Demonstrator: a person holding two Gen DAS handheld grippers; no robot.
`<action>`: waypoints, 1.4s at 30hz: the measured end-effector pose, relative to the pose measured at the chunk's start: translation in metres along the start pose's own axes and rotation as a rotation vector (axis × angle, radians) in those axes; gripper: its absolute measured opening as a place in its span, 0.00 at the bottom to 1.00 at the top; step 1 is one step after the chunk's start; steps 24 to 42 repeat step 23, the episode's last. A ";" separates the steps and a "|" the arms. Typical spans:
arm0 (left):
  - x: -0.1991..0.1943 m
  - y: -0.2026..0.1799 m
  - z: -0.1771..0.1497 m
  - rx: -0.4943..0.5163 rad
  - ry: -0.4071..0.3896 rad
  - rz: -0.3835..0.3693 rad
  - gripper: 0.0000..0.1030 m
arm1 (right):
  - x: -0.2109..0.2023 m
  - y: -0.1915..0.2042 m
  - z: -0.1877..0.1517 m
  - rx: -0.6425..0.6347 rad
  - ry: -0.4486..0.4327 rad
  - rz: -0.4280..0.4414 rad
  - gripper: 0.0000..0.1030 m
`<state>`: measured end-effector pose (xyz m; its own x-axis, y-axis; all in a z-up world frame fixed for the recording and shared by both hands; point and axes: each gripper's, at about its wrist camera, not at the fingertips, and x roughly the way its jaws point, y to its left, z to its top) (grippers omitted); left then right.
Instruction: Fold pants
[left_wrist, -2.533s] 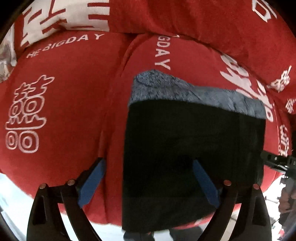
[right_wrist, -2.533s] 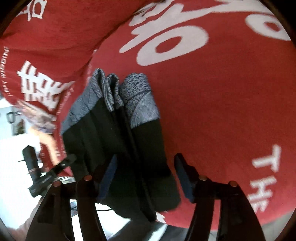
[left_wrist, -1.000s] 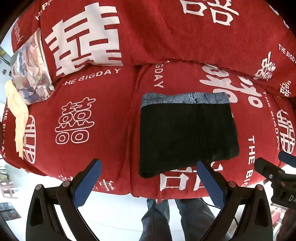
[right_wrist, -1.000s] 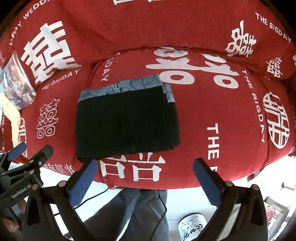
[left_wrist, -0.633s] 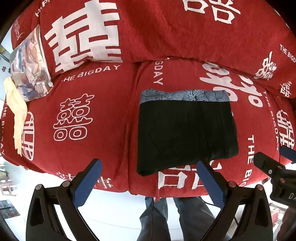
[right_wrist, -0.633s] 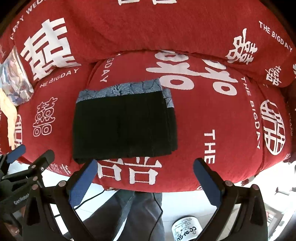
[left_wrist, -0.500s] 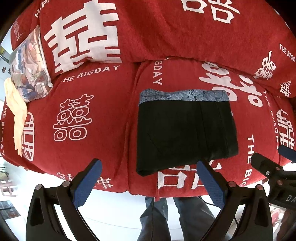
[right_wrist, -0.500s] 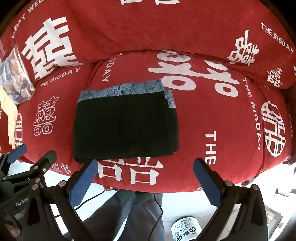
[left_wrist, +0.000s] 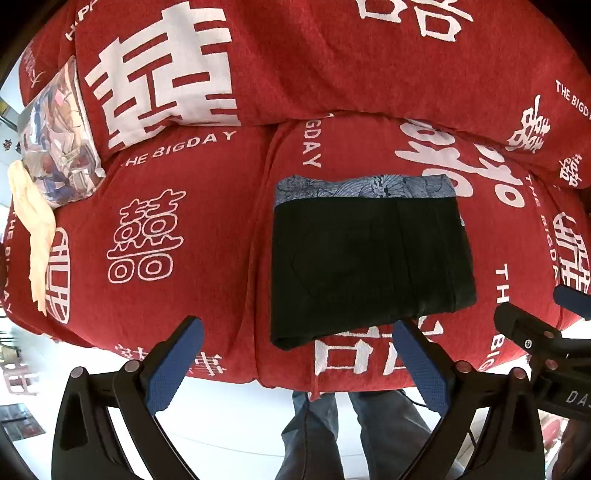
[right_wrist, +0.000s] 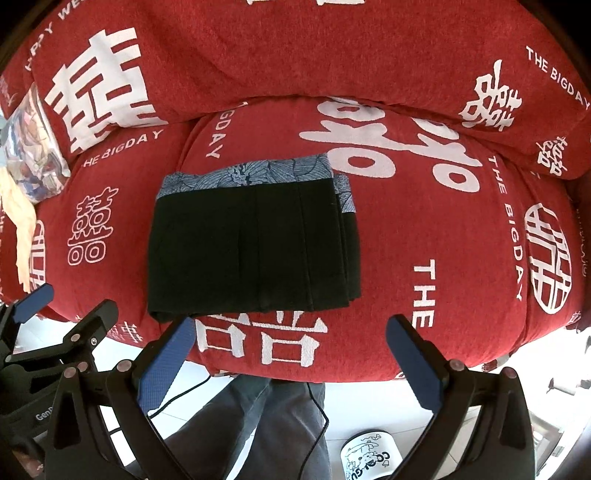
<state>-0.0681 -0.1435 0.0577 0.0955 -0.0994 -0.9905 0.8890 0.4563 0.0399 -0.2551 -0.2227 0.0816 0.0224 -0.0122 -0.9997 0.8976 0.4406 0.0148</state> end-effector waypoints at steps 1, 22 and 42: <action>0.000 0.000 0.000 0.001 0.000 -0.001 0.99 | 0.000 0.000 0.000 0.000 0.001 0.000 1.00; 0.003 0.004 0.003 -0.005 0.004 -0.022 0.99 | 0.004 0.002 0.001 -0.002 0.006 -0.001 1.00; 0.003 0.004 0.003 -0.005 0.007 -0.023 0.99 | 0.004 0.002 0.002 -0.002 0.006 0.000 1.00</action>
